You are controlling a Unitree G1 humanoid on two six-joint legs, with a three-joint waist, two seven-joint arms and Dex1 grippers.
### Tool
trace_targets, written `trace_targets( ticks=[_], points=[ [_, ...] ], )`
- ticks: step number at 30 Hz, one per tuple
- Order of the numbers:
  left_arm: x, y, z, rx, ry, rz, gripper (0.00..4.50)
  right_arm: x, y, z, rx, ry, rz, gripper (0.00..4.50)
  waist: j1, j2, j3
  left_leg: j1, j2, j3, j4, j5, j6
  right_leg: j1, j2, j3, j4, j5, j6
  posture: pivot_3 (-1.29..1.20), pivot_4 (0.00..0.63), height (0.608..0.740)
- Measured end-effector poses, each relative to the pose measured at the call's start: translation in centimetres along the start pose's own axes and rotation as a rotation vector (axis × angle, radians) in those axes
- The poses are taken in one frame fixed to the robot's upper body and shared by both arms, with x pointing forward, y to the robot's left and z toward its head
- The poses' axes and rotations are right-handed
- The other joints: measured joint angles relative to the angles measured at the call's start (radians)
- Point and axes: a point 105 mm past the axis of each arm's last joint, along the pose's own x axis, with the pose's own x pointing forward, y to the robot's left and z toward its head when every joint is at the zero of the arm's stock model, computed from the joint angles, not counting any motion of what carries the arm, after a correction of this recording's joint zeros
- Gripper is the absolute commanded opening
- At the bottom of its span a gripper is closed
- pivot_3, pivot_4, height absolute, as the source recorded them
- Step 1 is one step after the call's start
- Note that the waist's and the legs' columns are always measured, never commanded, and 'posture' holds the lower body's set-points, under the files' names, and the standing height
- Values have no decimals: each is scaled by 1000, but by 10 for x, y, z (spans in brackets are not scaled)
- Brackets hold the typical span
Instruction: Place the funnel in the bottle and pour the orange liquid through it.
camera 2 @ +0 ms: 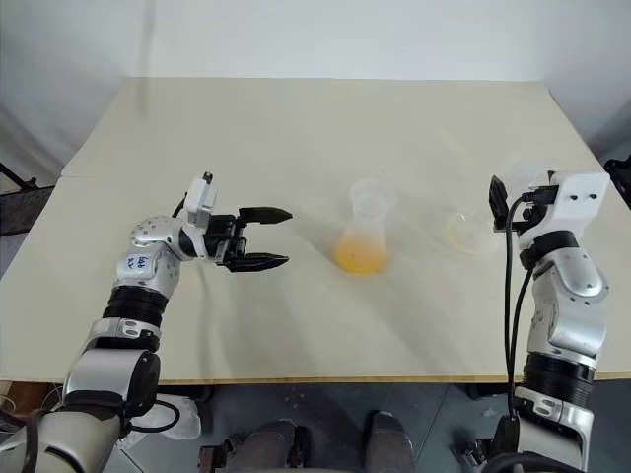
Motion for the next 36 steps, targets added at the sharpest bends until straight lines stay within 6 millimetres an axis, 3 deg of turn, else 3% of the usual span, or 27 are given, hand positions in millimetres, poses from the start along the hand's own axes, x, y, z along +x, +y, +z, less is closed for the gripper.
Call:
trace_targets(
  ticks=[7, 13, 19, 22, 26, 30, 32, 36],
  points=[
    [0, -1, -1, -44, 1, 18, 4500, -4, 2, 35, -43, -71, 36, 4467, 2, 0, 0, 0, 0, 0, 0, 0, 0, 0, 0, 0, 0, 0, 0, 0, 150, 740],
    [0, 1, -2, -56, 2, 39, 4500, -4, 5, 46, -26, -86, 79, 4467, 1, 0, 0, 0, 0, 0, 0, 0, 0, 0, 0, 0, 0, 0, 0, 0, 150, 740],
    [-4, 4, -3, -63, 24, 101, 4500, -11, 36, 94, -56, -196, 297, 4467, 2, 0, 0, 0, 0, 0, 0, 0, 0, 0, 0, 0, -1, 0, 0, 0, 150, 740],
    [-12, -1, -7, -75, 33, 104, 4500, -21, 50, 106, -95, -204, 410, 4467, 5, 0, 0, 0, 0, 0, 0, 0, 0, 0, 0, 0, -1, 0, 0, 0, 150, 740],
    [-17, -6, -9, -77, 32, 106, 4500, -41, 62, 95, -115, -134, 550, 4467, 17, 0, 0, 0, 0, 0, 1, 0, 0, 2, 0, -1, -2, 0, 0, 0, 150, 740],
    [-32, -9, -7, -63, 37, 139, 4500, -93, 80, 70, -102, 20, 802, 4467, 29, 0, 0, 0, 0, -1, 0, 0, 0, 2, 0, -2, -3, 0, 0, 0, 150, 740],
    [-41, -12, -10, -67, 58, 155, 4500, -115, 82, 53, -106, 110, 878, 4467, 29, 0, 0, 1, 0, -1, 1, 0, 0, 4, 0, -2, -4, 0, 0, 0, 150, 740],
    [-52, -18, -15, -86, 80, 151, 4500, -139, 75, 26, -111, 217, 930, 4467, 31, -1, 0, 2, 0, 0, 2, 0, 1, 6, 0, -1, -6, 0, 1, 0, 150, 740]
  ],
)
